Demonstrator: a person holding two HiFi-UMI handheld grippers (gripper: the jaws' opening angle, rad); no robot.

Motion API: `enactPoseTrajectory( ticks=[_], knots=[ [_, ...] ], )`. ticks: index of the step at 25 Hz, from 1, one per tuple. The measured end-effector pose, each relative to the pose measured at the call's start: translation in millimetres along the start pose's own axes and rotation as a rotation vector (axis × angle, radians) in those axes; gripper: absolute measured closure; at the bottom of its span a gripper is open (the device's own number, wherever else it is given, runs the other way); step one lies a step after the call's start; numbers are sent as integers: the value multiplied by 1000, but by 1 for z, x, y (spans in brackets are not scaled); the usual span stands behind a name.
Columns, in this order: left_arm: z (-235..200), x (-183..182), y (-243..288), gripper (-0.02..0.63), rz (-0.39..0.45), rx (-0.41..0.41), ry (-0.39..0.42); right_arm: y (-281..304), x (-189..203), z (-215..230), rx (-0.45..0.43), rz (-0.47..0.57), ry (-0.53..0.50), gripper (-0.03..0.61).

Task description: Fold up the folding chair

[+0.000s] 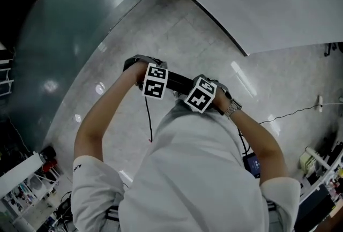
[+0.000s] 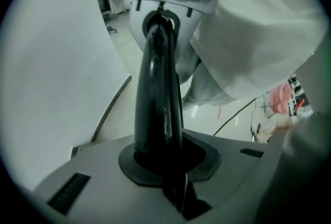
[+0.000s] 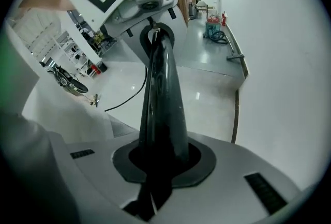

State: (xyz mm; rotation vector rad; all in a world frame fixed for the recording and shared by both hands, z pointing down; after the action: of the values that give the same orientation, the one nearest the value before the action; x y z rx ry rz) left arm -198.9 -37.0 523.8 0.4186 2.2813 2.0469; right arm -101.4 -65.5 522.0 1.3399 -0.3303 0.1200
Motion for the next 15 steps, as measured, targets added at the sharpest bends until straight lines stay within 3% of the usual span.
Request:
enactPoseTrajectory(
  ticks=[2,7,10,15],
  knots=[
    [-6,-11,3,555,-45,14,26,-4,9,5,-4,-1,8,526],
    [-41,-46,-1,563,-56,25,60,-21,38,34,-13,15,57,529],
    [-61,-71,-1,565,-74,72,104,-33,61,50,-22,27,99,529],
    [-105,-98,-8,565,-78,92,159,-51,80,88,11,46,163,529]
  ],
)
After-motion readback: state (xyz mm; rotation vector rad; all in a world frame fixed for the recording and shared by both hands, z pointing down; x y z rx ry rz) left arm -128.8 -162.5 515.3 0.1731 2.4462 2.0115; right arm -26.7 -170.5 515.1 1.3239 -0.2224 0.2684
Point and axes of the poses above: the fingertips, and each gripper's own axes: y forward along the fingers, z to its right, x out of its underside, the point moved 4 cm from there along -y, backward along the fingers
